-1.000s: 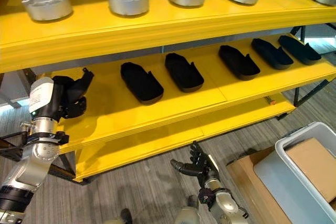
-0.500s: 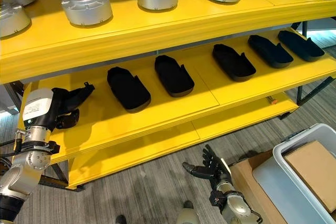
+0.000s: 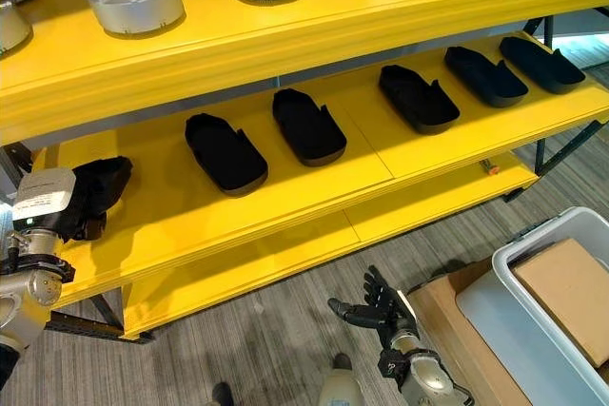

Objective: Move parts from the plastic box to the shelf.

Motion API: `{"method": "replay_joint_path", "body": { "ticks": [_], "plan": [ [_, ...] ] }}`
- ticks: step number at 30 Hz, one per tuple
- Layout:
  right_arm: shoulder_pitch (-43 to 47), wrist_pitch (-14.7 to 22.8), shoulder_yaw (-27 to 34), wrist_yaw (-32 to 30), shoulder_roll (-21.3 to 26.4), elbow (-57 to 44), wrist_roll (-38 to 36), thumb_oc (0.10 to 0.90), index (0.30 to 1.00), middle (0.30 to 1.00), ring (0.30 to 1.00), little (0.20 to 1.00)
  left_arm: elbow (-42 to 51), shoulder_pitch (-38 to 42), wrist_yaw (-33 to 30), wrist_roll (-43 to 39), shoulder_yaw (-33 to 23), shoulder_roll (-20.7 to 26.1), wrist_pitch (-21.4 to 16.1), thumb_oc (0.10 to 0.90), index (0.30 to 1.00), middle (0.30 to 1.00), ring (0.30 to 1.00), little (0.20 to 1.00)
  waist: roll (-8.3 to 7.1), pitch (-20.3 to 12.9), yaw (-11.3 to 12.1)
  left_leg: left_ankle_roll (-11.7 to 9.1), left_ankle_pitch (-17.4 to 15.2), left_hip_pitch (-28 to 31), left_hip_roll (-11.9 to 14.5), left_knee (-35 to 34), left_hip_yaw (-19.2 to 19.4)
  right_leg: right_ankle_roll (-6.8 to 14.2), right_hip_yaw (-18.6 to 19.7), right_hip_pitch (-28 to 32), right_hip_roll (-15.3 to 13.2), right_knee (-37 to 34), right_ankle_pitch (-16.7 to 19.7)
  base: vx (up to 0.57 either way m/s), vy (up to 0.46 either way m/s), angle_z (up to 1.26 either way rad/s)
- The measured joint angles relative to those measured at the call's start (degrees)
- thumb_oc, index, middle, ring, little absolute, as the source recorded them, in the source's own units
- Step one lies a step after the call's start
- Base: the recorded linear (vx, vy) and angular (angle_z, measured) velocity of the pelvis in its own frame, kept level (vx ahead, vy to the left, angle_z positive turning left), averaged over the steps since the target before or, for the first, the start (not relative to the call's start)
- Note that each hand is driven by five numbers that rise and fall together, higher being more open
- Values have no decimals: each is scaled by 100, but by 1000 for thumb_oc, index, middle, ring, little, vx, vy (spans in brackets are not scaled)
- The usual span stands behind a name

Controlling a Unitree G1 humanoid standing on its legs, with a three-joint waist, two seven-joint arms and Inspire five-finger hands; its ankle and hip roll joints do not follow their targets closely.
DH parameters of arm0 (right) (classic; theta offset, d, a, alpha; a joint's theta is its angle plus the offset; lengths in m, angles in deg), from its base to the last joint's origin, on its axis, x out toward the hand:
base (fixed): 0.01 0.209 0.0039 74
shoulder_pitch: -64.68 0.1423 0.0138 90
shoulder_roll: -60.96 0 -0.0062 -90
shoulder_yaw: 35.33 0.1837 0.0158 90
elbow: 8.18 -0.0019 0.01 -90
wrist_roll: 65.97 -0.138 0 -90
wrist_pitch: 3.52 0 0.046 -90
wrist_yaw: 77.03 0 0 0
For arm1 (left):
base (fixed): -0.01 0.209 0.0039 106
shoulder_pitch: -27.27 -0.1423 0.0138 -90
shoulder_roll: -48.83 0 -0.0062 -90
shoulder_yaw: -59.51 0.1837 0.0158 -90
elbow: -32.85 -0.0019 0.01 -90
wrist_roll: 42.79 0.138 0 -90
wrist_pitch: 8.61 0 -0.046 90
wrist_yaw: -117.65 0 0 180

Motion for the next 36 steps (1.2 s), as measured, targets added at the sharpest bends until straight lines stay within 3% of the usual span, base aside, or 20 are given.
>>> {"method": "replay_joint_path", "body": {
  "ticks": [5, 8, 13, 18, 36],
  "plan": [
    [55, 6, -3, 3, 2, 0, 0, 900, 1000, 1000, 1000, 1000, -127, 60, -11, 0, 7, -7, 12, 400, 300, 300, 300, 300, -72, 22, 4, 2, -18, -107, 9, 76, -13, -4, -12, -63, 1, 7, 5, -13, 4, 1],
    [66, 11, -32, 3, -1, 12, -3, 900, 1000, 1000, 1000, 1000, -824, 608, -46, -11, 407, -23, 62, 400, 300, 300, 300, 300, -145, 62, 1, -18, -69, -194, 53, 212, -19, -9, -21, -90, 23, 15, 7, -11, 4, 1],
    [94, 30, -139, 3, -1, 11, -4, 900, 1000, 1000, 1000, 1000, -1273, 1238, -200, -75, 576, -286, 261, 400, 300, 300, 300, 300, -261, 148, -61, -26, -97, -432, 68, 378, -21, -32, 2, -286, 28, 54, 44, -38, 8, -2],
    [163, 28, -207, -5, 0, -9, -6, 900, 1000, 1000, 1000, 1000, -1576, 1461, -423, -514, 547, -657, 394, 400, 300, 300, 300, 300, -268, 187, -179, -33, -116, -467, 96, 407, -14, -39, 20, -336, 55, 57, 59, -10, -1, -5],
    [172, -22, -226, -59, 34, -101, -9, 900, 1000, 1000, 1000, 1000, -2203, 1797, -839, -1671, 319, -1062, 646, 400, 300, 300, 300, 300, -227, 353, -163, -38, -119, -458, 162, 408, 69, -60, 126, -424, 142, 89, 69, -6, -1, -2]
  ]
}}
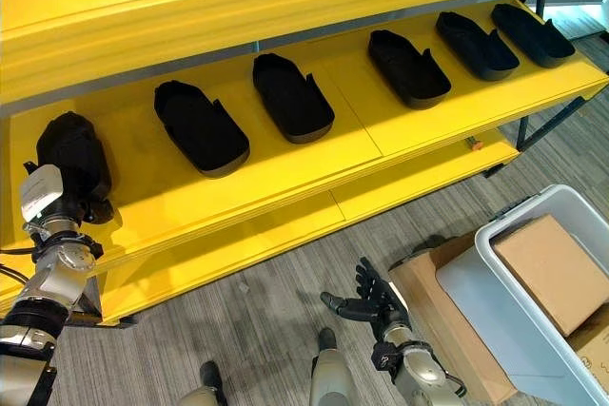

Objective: Move parts from the plastic box to the shelf.

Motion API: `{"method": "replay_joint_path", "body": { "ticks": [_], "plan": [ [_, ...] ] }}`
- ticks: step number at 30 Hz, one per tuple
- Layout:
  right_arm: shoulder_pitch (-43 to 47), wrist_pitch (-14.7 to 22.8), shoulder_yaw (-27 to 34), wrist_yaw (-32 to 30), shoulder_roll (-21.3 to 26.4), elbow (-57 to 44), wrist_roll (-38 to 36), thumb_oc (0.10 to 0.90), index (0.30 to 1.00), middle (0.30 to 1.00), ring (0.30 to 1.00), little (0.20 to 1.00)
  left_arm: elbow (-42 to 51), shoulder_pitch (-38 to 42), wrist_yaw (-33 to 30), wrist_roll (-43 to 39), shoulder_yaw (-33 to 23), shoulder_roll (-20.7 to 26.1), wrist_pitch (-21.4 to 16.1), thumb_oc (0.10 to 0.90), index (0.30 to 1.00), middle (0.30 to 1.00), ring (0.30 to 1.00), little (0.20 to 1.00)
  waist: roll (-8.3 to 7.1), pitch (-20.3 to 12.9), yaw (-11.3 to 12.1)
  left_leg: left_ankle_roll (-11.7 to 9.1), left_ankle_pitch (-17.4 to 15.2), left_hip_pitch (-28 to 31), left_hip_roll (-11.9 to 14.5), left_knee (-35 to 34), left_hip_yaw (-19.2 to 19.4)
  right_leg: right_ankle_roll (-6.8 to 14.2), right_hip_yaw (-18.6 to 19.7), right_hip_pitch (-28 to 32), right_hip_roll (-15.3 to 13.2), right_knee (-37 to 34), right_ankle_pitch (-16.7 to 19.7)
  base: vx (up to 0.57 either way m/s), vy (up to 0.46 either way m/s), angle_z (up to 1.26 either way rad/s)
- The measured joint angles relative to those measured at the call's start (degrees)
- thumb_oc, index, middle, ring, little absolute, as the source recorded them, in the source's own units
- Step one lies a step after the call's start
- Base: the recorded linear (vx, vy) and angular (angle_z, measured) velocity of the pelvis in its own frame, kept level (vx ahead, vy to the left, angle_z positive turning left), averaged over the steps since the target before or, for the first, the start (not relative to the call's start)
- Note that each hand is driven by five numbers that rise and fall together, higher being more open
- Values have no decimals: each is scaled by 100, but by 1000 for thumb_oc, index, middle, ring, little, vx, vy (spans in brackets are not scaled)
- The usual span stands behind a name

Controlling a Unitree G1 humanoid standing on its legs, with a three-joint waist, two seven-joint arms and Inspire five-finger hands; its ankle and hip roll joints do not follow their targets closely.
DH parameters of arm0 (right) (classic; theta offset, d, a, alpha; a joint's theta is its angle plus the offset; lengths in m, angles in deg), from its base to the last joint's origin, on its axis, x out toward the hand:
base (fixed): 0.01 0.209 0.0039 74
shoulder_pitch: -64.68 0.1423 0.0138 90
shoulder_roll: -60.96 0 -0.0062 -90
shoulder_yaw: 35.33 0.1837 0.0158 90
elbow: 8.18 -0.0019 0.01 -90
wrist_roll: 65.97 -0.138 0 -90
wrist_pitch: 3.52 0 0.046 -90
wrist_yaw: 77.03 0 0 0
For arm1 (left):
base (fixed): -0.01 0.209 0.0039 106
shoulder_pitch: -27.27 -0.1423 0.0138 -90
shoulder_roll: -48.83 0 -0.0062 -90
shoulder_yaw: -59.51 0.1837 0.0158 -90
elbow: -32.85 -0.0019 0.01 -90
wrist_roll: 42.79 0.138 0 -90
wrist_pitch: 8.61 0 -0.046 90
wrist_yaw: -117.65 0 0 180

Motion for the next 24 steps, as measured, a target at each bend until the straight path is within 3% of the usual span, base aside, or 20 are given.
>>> {"method": "replay_joint_path", "body": {
  "ticks": [2, 6, 24],
  "plan": [
    [33, -28, 1, 1, 17, -18, 1, 900, 1000, 1000, 1000, 1000, 105, -47, -1, -125, -259, -30, -6, 400, 300, 300, 300, 300, -13, 211, 16, -3, 2, 4, 4, 20, 1, -8, 5, -2, 2, 36, 7, 0, 0, 0],
    [44, -125, 2, 4, 30, -26, 2, 900, 1000, 1000, 1000, 1000, 225, -312, 9, -158, -604, -35, -8, 400, 300, 300, 300, 300, -4, 274, 19, -2, 1, -4, 16, 22, -9, -8, -3, -1, 13, 44, 6, 0, 0, 0],
    [120, -183, 11, 69, 196, -59, 5, 900, 1000, 1000, 1000, 1000, 471, -683, 125, -133, -896, -33, 116, 400, 300, 300, 300, 300, 39, 358, 227, -4, 0, -39, 11, 113, -192, -13, -150, 139, -23, 66, -15, -7, 2, 4]
  ]
}}
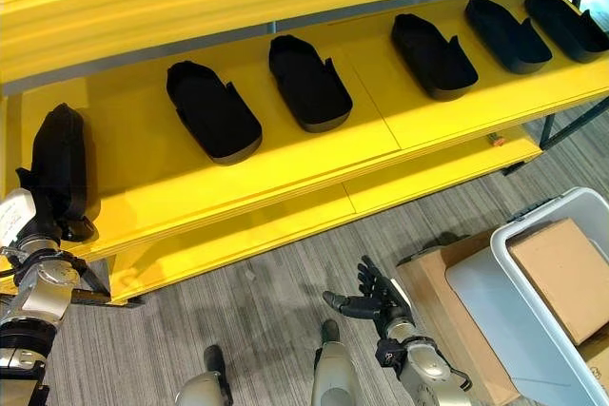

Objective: Move parts from the plastic box to the shelf.

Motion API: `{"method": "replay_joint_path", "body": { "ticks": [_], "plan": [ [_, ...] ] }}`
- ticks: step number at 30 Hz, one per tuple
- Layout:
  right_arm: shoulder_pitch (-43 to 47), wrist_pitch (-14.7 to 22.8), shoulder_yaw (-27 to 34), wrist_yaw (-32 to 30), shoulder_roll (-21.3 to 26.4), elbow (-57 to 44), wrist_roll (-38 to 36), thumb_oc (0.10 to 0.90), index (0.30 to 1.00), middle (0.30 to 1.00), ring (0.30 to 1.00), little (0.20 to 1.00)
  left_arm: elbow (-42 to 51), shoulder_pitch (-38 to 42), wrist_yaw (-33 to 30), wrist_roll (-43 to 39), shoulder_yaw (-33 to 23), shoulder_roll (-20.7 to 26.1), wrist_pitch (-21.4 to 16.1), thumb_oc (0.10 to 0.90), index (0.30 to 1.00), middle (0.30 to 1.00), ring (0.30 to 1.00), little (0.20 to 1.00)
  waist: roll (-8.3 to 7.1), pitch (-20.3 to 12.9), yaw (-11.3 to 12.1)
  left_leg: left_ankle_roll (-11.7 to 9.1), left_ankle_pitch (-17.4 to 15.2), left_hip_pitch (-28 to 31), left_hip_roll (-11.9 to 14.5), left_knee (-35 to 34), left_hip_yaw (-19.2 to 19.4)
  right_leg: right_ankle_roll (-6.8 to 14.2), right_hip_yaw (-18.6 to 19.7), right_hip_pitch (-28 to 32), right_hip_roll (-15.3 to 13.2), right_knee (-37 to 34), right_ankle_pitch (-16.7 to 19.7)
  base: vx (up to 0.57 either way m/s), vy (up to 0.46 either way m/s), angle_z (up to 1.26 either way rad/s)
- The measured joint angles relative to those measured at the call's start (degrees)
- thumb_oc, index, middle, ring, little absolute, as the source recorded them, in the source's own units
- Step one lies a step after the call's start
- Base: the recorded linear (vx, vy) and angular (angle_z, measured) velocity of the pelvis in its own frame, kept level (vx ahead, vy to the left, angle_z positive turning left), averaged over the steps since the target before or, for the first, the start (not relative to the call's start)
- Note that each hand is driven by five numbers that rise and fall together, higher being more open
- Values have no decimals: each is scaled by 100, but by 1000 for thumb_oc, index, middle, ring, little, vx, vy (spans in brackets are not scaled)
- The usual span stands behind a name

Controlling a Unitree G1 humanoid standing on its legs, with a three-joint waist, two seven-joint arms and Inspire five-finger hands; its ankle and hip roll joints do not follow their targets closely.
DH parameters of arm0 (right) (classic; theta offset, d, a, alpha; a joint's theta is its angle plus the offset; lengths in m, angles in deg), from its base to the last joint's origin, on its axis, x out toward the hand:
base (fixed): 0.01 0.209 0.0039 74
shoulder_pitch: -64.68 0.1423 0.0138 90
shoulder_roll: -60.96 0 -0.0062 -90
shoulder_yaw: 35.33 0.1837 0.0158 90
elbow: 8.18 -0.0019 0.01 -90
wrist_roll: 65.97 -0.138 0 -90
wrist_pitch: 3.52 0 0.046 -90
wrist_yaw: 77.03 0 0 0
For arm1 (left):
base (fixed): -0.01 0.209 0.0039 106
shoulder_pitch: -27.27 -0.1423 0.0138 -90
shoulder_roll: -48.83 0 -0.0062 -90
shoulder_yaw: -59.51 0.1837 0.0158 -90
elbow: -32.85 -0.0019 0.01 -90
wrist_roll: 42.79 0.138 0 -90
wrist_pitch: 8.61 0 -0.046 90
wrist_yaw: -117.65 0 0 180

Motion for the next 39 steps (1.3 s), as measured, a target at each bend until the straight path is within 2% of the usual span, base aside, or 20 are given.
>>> {"method": "replay_joint_path", "body": {
  "ticks": [6, 11, 16, 19, 29, 34, 39],
  "plan": [
    [39, -105, -3, 1, 6, 3, 10, 900, 1000, 1000, 1000, 1000, 458, 33, 121, 16, 45, 0, -6, 400, 300, 300, 300, 300, -15, 10, 83, -3, 2, -171, 3, 125, -220, -27, -188, 40, -29, 66, -48, -4, 7, 17],
    [203, -118, -20, 12, 22, 1, 28, 900, 1000, 1000, 1000, 1000, 323, 308, 131, 32, 144, 13, 39, 400, 300, 300, 300, 300, -30, 18, 128, 4, -4, -204, -37, 181, -387, -13, -353, 165, -98, 90, -108, 4, 12, 19],
    [274, -118, -30, 67, 27, -1, 31, 900, 1000, 1000, 1000, 1000, 211, 506, 189, 62, 492, 367, 59, 400, 300, 300, 300, 300, -38, 19, 129, -5, -48, -299, -18, 286, -456, -16, -405, 145, -91, 118, -142, 3, 3, 5],
    [262, -128, -23, 76, 37, -2, 118, 900, 1000, 1000, 1000, 1000, 146, 713, 336, 244, 690, 567, 128, 400, 300, 300, 300, 300, -53, 18, 123, -16, -73, -382, -16, 336, -452, -14, -397, 70, -89, 136, -145, 0, 0, 0],
    [148, -203, -20, 116, 47, -160, 130, 900, 1000, 1000, 1000, 1000, 139, 1205, 366, 281, 760, 608, 140, 400, 300, 300, 300, 300, -83, 27, 82, -12, -183, -519, 6, 488, -444, -9, -380, -14, -72, 128, -143, 2, 2, -1],
    [150, -203, -18, 118, 61, -221, 131, 900, 1000, 1000, 1000, 1000, -45, 1599, 372, 280, 1004, 672, 144, 400, 300, 300, 300, 300, -130, 49, 73, -15, -214, -540, 8, 525, -433, -8, -360, -29, -71, 125, -143, 2, 2, -1],
    [139, -205, -16, 118, 85, -244, 131, 900, 1000, 1000, 1000, 1000, -60, 1679, 389, 275, 1030, 680, 147, 400, 300, 300, 300, 300, -152, 55, 51, -7, -284, -702, 13, 672, -418, 0, -323, -157, -73, 153, -138, 10, 10, -2]
  ]
}}
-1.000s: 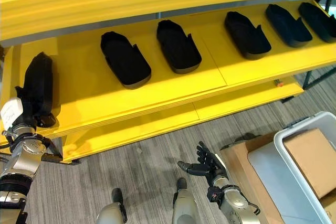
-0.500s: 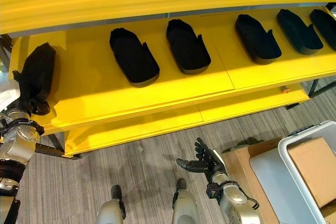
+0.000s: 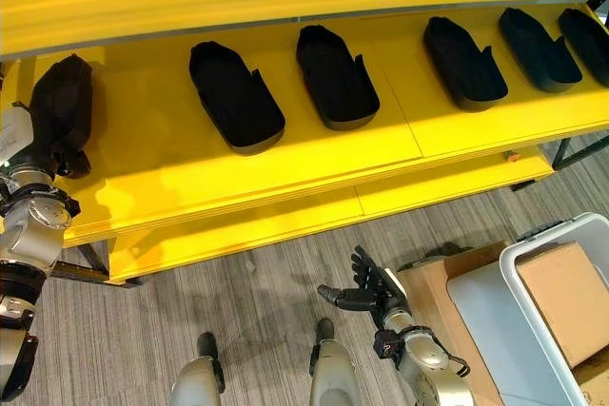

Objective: Move parts from the plastic box to the shelf.

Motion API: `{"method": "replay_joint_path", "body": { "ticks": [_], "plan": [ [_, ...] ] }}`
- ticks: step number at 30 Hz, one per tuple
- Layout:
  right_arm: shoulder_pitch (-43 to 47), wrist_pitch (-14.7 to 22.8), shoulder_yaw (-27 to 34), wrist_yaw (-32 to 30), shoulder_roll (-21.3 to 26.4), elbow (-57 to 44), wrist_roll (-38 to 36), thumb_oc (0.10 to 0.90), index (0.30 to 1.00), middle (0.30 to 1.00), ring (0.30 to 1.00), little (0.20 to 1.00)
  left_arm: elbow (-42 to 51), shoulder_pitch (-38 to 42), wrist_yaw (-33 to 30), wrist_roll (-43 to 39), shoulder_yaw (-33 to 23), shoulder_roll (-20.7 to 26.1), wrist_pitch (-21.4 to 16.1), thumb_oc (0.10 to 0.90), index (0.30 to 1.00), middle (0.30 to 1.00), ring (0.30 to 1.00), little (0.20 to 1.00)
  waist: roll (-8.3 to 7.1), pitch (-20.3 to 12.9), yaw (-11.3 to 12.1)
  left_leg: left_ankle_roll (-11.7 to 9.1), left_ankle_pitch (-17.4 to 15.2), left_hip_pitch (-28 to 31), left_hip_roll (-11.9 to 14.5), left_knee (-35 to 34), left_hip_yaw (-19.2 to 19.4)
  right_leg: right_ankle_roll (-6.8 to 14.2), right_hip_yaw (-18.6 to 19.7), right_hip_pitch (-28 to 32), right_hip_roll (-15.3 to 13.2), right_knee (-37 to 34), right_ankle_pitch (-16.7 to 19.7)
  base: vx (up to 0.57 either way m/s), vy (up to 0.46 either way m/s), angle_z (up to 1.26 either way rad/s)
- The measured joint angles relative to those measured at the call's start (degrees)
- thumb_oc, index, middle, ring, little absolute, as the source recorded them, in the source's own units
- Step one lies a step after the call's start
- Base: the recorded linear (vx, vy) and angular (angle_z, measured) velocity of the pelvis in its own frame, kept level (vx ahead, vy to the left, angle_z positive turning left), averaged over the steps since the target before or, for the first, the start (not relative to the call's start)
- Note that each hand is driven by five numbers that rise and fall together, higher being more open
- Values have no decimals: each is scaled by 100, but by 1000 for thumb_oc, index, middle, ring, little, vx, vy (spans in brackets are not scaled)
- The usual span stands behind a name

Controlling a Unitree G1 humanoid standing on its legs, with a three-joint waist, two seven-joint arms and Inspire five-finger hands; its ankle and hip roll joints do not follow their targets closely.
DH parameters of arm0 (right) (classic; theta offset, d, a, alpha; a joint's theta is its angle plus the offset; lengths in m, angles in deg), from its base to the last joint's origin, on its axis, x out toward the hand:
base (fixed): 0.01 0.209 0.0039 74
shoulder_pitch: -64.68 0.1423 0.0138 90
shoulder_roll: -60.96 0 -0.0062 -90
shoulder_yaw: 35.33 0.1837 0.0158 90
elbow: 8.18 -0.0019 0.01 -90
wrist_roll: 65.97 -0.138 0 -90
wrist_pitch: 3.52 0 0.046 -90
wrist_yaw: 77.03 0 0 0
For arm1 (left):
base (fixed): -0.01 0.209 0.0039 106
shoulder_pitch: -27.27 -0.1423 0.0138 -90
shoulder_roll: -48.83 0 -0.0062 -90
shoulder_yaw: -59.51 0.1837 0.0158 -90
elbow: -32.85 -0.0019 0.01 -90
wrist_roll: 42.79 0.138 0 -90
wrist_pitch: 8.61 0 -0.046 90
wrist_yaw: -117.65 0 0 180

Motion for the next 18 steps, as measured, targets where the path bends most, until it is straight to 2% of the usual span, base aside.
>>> {"method": "replay_joint_path", "body": {
  "ticks": [6, 15, 16, 17, 18],
  "plan": [
    [-7, 0, 1, 2, 1, -46, 0, 900, 1000, 1000, 1000, 1000, -200, 0, 110, -22, 1, 0, -6, 400, 300, 300, 300, 300, -17, 0, -87, 14, -27, 2, -5, 14, 24, 0, 17, -4, -6, -6, 0, 0, 0, 0],
    [-17, -20, 0, 70, 7, -100, 103, 900, 1000, 1000, 1000, 1000, -288, 2, 367, -18, 2, 0, -23, 400, 300, 300, 300, 300, -16, 0, -90, 14, -27, 23, -15, 42, 35, 0, 41, -6, -18, 30, -1, 0, 0, 0],
    [-16, -21, 0, 93, 8, -100, 103, 900, 1000, 1000, 1000, 1000, -390, 11, 418, -17, 10, 0, -32, 571, 539, 539, 539, 539, -16, 0, -96, 18, -29, 26, -14, 60, 38, 0, 44, -6, -18, 44, 0, 0, 0, 0],
    [-17, -21, 0, 93, 8, -100, 103, 900, 1000, 1000, 1000, 1000, -453, 16, 449, -17, 12, 0, -29, 814, 879, 879, 879, 879, -15, 0, -100, 18, -30, 30, -14, 70, 40, 0, 45, -6, -18, 52, -1, 0, 0, 0],
    [-30, -22, 0, 94, 17, -99, 104, 900, 1000, 1000, 1000, 1000, -600, 72, 472, -8, 117, 4, -30, 900, 1000, 1000, 1000, 1000, -14, 0, -101, 18, -30, 30, -13, 84, 39, -1, 49, -6, -18, 66, -1, 0, 0, 0]
  ]
}}
